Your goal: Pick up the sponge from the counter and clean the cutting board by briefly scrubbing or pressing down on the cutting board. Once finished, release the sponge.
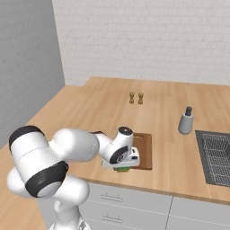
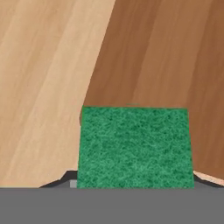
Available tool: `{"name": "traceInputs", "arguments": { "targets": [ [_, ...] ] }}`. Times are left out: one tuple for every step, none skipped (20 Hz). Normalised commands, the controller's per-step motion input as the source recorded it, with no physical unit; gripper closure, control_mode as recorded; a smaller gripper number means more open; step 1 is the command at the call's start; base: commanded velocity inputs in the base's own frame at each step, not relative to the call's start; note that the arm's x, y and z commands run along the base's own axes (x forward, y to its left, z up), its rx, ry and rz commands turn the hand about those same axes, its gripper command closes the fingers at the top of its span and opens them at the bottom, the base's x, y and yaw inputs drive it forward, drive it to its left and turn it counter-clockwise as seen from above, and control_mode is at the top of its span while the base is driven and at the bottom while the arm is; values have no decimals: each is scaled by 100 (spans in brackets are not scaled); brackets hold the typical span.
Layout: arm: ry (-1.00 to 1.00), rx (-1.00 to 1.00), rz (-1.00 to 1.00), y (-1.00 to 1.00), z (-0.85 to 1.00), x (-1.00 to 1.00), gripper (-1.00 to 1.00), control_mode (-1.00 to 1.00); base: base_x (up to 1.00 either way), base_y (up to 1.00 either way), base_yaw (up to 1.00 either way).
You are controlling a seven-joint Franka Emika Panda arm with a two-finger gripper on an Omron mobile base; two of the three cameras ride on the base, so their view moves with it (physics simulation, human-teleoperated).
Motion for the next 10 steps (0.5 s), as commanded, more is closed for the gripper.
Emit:
{"name": "traceInputs", "arguments": {
  "targets": [
    [0, 0, 4, 92, 0, 0, 100, -100, 0, 0, 0],
    [0, 0, 3, 96, 9, 0, 100, -100, 0, 0, 0],
    [0, 0, 0, 87, 56, 0, 100, -100, 0, 0, 0],
    [0, 2, 0, 73, 84, 13, 100, -100, 0, 0, 0],
    [-3, 1, 0, 61, 99, 0, 100, -100, 0, 0, 0],
    [-8, 0, 0, 55, 100, 0, 100, -100, 0, 0, 0],
    [-10, 0, 0, 51, 99, 0, 100, -100, 0, 0, 0],
    [-5, 0, 0, 52, 76, 0, 100, -100, 0, 0, 0],
    [-5, 0, 0, 56, 50, 1, 100, -100, 0, 0, 0],
    [-5, 0, 0, 56, 22, 3, 100, -100, 0, 0, 0]
  ]
}}
